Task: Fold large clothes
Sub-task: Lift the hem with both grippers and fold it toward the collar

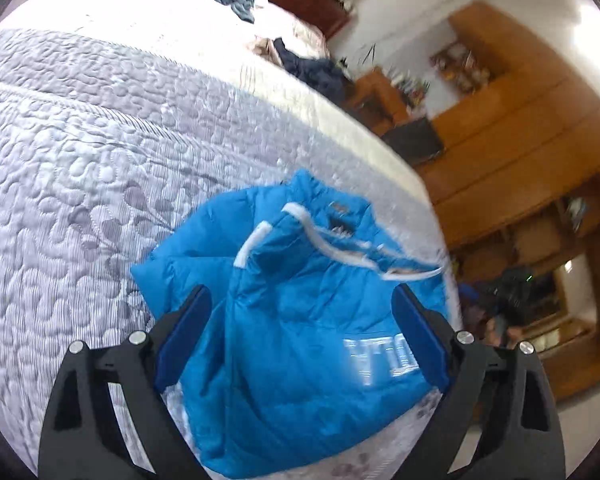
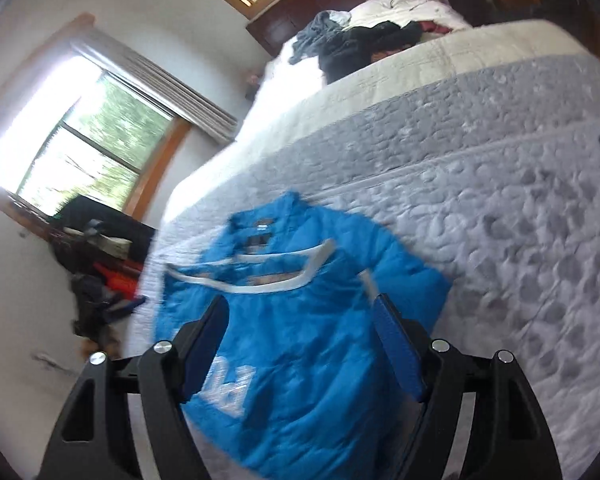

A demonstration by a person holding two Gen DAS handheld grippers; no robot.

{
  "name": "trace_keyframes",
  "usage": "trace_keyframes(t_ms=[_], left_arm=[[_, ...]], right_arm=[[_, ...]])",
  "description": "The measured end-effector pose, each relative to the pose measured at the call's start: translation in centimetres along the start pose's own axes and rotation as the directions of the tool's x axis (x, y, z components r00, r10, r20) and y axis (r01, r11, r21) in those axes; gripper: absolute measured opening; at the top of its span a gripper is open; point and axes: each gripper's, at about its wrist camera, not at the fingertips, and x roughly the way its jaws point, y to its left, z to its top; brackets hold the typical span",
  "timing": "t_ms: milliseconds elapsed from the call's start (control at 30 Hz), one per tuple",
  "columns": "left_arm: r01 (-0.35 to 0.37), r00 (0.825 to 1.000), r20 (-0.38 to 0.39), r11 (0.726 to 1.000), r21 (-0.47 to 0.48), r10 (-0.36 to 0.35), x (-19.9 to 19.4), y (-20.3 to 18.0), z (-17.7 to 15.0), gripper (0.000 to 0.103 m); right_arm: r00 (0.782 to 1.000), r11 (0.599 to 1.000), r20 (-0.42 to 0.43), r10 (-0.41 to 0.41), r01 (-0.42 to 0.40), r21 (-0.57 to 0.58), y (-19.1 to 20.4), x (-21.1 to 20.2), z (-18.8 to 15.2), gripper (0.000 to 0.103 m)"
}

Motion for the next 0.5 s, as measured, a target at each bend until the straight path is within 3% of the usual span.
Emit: trace_keyframes(t_ms=[167, 300, 367, 400, 467, 500], left_arm=[[-0.106, 0.993, -0.042, 0.993, 0.058, 0.109, 3.7, 0.3, 1.7, 0.091], [-0.073, 0.994, -0.070, 0.993, 0.095, 0.080, 5.6, -0.2, 2.5, 0.086], [-0.061, 0.992, -0.100, 0.991, 0.119, 0.073, 6.3, -0.5, 2.6, 0.051], [-0.074, 0.991, -0.101, 0.989, 0.130, 0.088, 6.6, -0.4, 2.5, 0.044], [-0.080, 0.992, -0.090, 0.987, 0.140, 0.094, 6.7, -0.3, 2.4, 0.018], [-0.062, 0.994, -0.082, 0.989, 0.133, 0.073, 6.4, -0.1, 2.3, 0.015]], right_arm=[[0.997, 0.996, -0.038, -0.069, 0.067, -0.052, -1.0, 3.4, 1.0, 0.075], [0.995, 0.997, -0.073, -0.061, 0.056, -0.060, -1.3, 5.3, 1.0, 0.070], [0.994, 0.995, -0.080, -0.071, 0.065, -0.071, -1.4, 5.7, 0.8, 0.059], [0.994, 0.994, -0.081, -0.079, 0.073, -0.079, -1.3, 5.8, 0.7, 0.053], [0.993, 0.991, -0.075, -0.095, 0.088, -0.101, -1.3, 5.7, 0.5, 0.029], [0.994, 0.990, -0.062, -0.091, 0.084, -0.111, -1.2, 5.4, 0.4, 0.025]])
